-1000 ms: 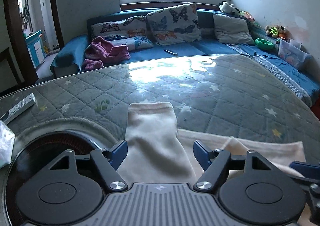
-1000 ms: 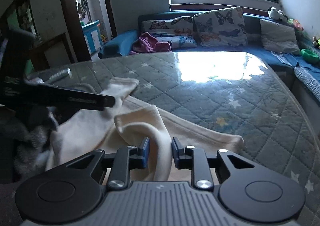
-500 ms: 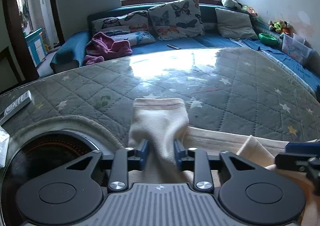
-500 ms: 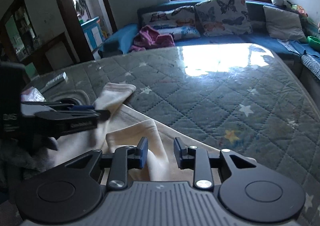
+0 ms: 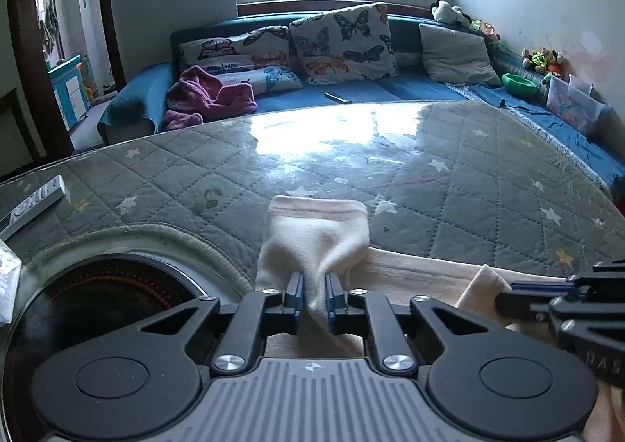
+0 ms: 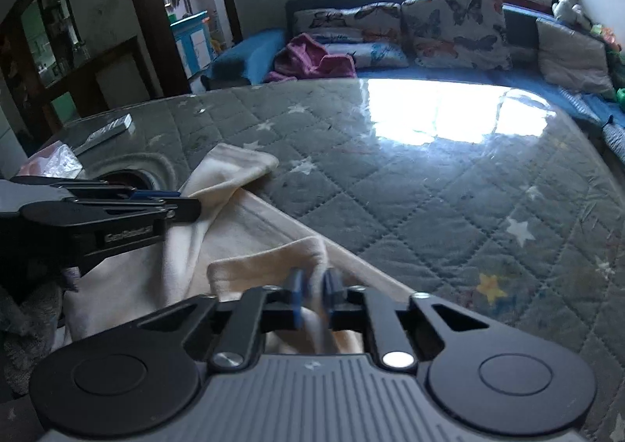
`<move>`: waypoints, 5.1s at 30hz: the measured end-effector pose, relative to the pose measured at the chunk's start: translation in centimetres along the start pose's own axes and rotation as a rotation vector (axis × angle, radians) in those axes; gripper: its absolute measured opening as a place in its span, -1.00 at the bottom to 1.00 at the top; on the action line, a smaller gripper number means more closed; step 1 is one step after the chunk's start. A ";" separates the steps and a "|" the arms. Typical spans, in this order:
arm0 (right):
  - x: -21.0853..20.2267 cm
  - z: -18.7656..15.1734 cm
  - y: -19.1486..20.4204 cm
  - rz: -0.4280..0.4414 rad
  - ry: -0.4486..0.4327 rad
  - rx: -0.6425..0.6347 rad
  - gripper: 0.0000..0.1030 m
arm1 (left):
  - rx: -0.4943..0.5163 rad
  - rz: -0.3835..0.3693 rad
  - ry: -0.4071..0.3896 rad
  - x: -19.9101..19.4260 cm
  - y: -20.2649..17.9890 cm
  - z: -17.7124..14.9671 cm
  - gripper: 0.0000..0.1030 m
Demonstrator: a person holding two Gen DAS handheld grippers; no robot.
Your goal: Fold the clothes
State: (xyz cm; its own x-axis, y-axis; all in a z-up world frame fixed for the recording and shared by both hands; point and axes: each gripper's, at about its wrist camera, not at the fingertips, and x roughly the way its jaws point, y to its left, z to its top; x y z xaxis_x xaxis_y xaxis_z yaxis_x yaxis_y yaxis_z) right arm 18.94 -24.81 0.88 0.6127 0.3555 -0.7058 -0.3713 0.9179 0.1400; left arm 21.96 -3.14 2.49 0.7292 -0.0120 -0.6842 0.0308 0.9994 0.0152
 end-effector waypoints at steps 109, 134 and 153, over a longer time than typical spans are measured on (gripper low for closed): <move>-20.4 -17.7 -9.8 -0.384 -0.106 0.223 -0.43 | -0.220 0.112 -0.048 -23.2 13.4 -17.6 -0.84; -18.6 -14.6 -5.1 -0.211 -0.080 0.026 -0.19 | 0.056 -0.282 -0.045 -19.2 0.2 -14.5 -0.84; -17.5 -15.9 7.9 0.204 0.087 -0.295 -0.54 | 0.260 -0.349 -0.035 -21.2 -1.6 -17.8 -0.45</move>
State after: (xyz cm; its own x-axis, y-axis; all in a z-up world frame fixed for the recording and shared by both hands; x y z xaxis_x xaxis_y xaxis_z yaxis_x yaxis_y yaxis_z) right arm -5.78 -26.60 3.33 0.4485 0.4981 -0.7421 -0.6726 0.7349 0.0867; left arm -5.71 -3.91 4.00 0.6675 -0.3528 -0.6557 0.4471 0.8941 -0.0261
